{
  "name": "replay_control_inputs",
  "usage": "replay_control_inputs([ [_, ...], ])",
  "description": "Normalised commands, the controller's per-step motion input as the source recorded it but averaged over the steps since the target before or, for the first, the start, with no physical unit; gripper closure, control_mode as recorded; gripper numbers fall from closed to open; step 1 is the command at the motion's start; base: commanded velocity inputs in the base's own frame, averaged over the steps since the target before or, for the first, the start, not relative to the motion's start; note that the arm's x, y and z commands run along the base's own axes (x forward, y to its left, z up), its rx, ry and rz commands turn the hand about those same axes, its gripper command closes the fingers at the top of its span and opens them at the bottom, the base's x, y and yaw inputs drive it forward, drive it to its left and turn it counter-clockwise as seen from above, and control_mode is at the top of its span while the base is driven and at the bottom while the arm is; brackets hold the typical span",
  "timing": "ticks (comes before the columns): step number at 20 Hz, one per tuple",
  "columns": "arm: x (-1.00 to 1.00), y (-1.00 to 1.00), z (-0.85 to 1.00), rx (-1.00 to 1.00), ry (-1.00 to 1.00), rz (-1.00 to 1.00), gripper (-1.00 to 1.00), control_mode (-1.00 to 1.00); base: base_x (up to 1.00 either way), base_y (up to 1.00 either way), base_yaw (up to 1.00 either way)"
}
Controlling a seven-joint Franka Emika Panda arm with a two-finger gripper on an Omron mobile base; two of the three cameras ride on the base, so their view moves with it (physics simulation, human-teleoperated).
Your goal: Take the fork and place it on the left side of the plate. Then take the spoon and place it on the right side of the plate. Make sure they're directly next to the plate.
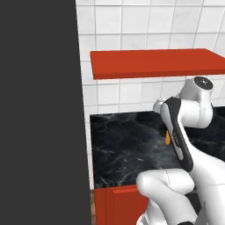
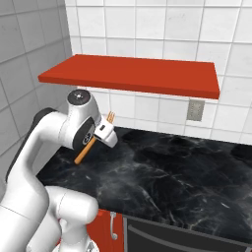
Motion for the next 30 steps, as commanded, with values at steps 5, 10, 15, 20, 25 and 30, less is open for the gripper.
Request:
replay_control_inputs([
  [5, -0.31, -0.01, -0.02, 0.0, -0.01, -0.05, 1.0, 1.0, -0.15, -0.02, -0.02],
  [10, 0.0, 0.0, 0.0, 0.0, 0.0, 0.0, 1.0, 1.0, -0.8, -0.15, -0.15],
  [15, 0.0, 0.0, 0.0, 0.0, 0.0, 0.0, 1.0, 1.0, -0.56, -0.32, -0.21],
  [20, 0.0, 0.0, 0.0, 0.0, 0.0, 0.0, 1.0, 1.0, -0.32, -0.62, -0.23],
  [25, 0.0, 0.0, 0.0, 0.0, 0.0, 0.0, 1.0, 1.0, -0.03, -0.86, -0.22],
  [30, 0.0, 0.0, 0.0, 0.0, 0.0, 0.0, 1.0, 1.0, 0.0, -0.99, -0.17],
])
